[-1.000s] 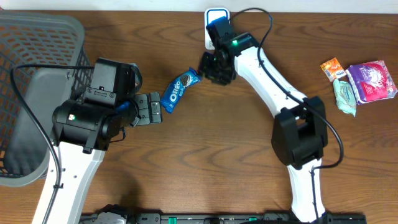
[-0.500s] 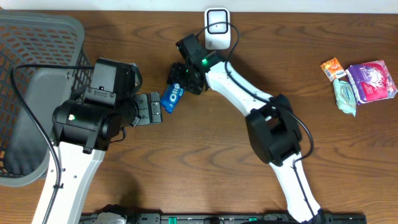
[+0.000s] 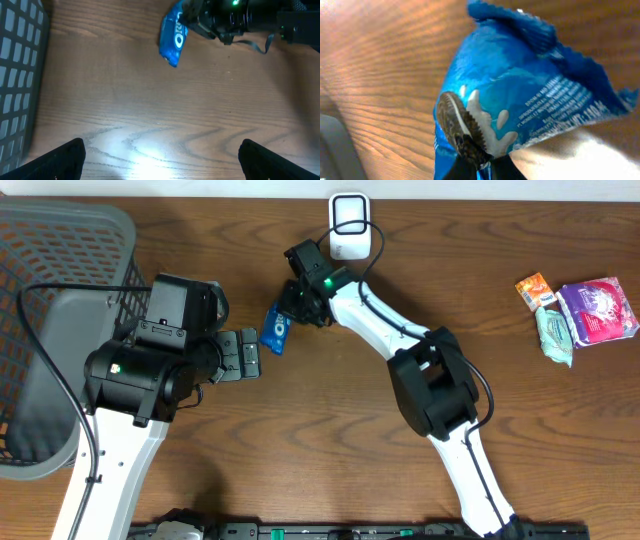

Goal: Scan the item barcode

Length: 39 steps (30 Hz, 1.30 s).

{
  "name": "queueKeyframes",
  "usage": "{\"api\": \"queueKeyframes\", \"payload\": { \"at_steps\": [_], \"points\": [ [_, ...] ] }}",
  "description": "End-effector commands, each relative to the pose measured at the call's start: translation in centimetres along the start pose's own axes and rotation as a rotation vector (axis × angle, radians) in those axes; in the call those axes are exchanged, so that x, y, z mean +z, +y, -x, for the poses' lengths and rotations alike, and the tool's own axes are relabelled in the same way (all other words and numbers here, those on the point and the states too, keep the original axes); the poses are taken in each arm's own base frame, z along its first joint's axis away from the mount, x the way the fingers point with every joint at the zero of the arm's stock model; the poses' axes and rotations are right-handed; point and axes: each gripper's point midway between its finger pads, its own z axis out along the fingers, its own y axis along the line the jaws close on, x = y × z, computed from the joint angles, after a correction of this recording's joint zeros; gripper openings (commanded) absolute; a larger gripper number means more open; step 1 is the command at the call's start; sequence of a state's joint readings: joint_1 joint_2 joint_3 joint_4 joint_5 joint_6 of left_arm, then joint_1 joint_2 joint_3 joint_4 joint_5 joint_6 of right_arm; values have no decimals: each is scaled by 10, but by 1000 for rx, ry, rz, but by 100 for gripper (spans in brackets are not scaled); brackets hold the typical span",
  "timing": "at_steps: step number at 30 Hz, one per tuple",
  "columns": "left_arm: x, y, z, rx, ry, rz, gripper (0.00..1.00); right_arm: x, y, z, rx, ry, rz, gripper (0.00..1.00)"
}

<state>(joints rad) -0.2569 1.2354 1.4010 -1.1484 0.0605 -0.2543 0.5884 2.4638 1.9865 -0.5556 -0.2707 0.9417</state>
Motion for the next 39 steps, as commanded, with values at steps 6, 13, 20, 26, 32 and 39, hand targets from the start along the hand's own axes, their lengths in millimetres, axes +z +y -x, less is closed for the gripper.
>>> {"api": "queueKeyframes", "payload": {
  "at_steps": [6, 13, 20, 26, 32, 39],
  "points": [
    [0, 4, 1, 2, -2, 15, 98, -42, 22, 12, 86, 201, 256, 1],
    [0, 3, 1, 2, -3, 15, 98, -111, 19, 16, 185, 153, 149, 1],
    [0, 4, 1, 2, -2, 15, 98, -163, -53, 19, 170, -39, -265, 2],
    [0, 4, 1, 2, -3, 15, 98, -158, -98, 5, 29, 74, -407, 2],
    [0, 4, 1, 2, -2, 15, 98, -140, -116, -7, -68, 209, -342, 2],
    [0, 4, 1, 2, -3, 15, 98, -151, -154, 15, -125, 218, -360, 57]
  ]
}}
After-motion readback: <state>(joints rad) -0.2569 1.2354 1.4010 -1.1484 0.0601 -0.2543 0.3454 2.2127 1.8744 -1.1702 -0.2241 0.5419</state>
